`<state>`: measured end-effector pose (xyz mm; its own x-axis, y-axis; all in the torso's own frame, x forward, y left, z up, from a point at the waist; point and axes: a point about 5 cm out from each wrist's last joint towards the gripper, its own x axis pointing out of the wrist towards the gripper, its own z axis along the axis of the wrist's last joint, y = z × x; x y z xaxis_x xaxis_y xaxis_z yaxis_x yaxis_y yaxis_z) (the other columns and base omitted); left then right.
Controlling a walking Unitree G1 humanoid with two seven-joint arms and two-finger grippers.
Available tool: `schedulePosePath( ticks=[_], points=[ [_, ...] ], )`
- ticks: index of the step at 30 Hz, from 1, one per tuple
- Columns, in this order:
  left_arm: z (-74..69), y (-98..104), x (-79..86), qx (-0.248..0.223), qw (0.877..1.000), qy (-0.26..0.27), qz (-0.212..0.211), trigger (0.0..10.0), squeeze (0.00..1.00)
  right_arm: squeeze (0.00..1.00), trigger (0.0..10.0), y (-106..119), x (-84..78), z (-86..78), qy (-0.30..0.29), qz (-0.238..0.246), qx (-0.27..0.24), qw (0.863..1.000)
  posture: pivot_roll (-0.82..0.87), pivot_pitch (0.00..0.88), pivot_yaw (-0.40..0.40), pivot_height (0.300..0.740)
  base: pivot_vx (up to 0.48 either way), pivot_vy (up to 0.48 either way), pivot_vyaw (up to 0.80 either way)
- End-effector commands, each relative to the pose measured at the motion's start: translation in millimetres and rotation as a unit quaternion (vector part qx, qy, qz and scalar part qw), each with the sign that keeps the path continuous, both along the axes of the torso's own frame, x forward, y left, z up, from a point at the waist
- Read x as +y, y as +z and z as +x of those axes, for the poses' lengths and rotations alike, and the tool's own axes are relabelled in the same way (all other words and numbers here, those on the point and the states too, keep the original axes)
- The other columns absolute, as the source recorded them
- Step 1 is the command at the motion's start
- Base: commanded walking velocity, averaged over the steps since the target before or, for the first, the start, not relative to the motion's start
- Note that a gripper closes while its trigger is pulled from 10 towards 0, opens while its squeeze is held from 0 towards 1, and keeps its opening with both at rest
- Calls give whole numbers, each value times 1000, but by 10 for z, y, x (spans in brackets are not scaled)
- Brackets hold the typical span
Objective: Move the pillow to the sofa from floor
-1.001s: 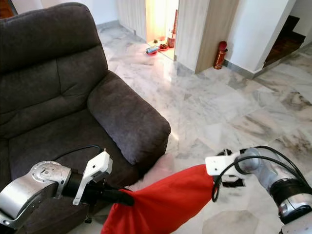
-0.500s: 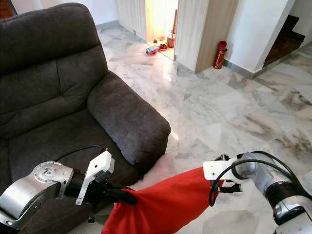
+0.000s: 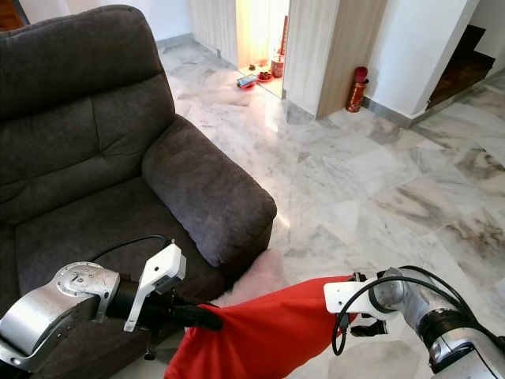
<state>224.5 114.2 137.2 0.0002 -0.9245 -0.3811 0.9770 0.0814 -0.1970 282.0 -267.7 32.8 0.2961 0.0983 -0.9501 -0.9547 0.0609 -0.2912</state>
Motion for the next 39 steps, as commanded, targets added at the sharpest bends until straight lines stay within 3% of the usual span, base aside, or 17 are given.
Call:
schedulePosePath(
  ticks=[1,15,16,24,39],
  points=[
    [-8,178,-55,-27,999,-20,-35,10000,0,0,10000,-9,15,34,0,-9,-25,1000,12,0,2,736,0,0,0],
    [0,176,-79,-28,999,-18,-38,10000,0,0,10000,-218,143,-73,-15,15,-33,999,4,0,5,736,0,0,0],
    [1,176,-83,-29,999,-19,-38,10000,0,0,0,-234,164,-71,-22,19,-41,999,8,0,3,736,0,0,0],
    [9,177,-80,-28,999,-17,-38,10000,0,0,0,-305,221,-116,-24,26,-35,999,8,0,5,736,0,0,0],
    [38,171,-85,-31,999,-11,-39,10000,0,0,0,-279,236,-66,-52,44,-73,995,-1,0,9,736,0,0,0]
  ],
)
